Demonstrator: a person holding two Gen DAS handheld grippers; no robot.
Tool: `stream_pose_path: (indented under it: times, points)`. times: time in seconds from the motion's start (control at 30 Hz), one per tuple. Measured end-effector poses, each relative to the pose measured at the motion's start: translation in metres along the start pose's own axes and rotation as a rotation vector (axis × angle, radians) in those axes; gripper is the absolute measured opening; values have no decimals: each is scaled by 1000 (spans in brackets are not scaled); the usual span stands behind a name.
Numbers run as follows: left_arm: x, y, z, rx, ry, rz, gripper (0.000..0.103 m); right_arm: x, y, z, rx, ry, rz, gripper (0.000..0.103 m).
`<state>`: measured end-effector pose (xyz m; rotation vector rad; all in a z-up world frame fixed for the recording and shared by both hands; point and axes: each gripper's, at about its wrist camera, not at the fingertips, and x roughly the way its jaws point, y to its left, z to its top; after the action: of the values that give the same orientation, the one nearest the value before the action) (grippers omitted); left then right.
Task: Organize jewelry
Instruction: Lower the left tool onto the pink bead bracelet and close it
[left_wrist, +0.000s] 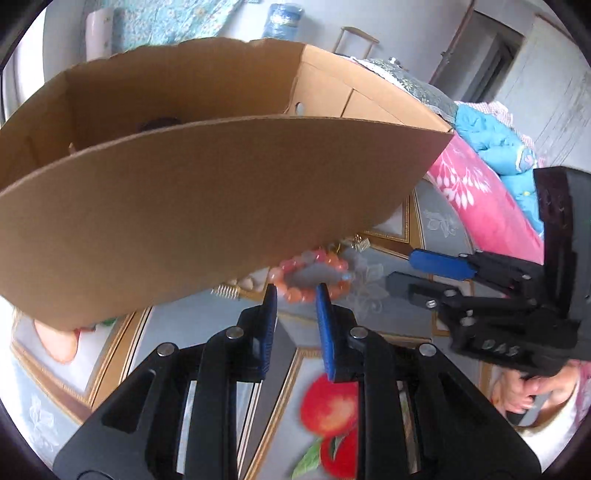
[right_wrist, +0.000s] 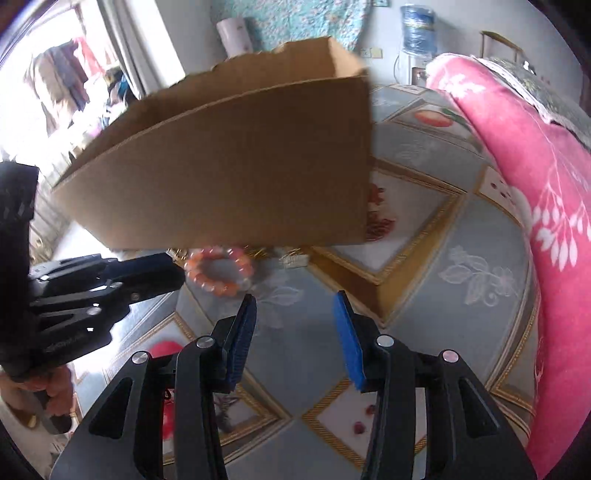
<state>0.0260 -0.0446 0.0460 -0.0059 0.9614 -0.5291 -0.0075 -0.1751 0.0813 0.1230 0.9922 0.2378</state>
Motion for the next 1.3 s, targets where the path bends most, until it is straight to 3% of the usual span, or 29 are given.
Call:
stream_pose_path:
  times: [0.1, 0.27, 0.33, 0.47, 0.53, 0.6, 0.7, 0.77, 0.83, 0.9, 0.97, 1.1, 1.2, 1.3]
  points:
    - [12, -9, 0, 42, 3, 71, 22, 0, -6, 1, -32, -13, -33, 43]
    - [16, -19, 1, 75, -12, 105, 20, 0, 1, 4, -99, -22, -35, 43]
    - [17, -24, 2, 94, 10, 100, 14, 6, 5, 5, -109, -8, -46, 43]
    - [12, -34, -6, 163, 51, 136, 13, 10, 9, 5, -147, -8, -78, 43]
    - [10, -31, -17, 163, 101, 126, 0, 10, 7, 7, -153, -2, -76, 43]
    - [1, -28, -24, 171, 99, 136, 0, 10, 5, 8, -157, -3, -74, 43]
    - [-19, -19, -31, 148, 74, 77, 0, 9, 1, 4, -173, -4, -79, 43]
    - [-32, -25, -31, 201, 29, 51, 0, 9, 0, 3, -180, -5, -70, 43]
    - [-35, -33, -28, 263, 15, 23, 16, 9, -1, 3, -189, -9, -81, 43]
    - [-32, -40, -20, 285, 5, -1, 20, 10, 0, 6, -216, -16, -116, 43]
    - [-21, -46, -13, 306, 28, -25, 20, 9, 3, 10, -271, -30, -154, 43]
    - [-13, -48, -14, 362, 26, -4, 20, 11, -1, 17, -282, -11, -87, 43]
    - [-14, -36, -19, 306, 56, -23, 9, 14, 2, 16, -329, 5, -28, 43]
    - [-31, -22, -30, 275, 61, -56, 9, 18, 11, 13, -372, 18, 32, 43]
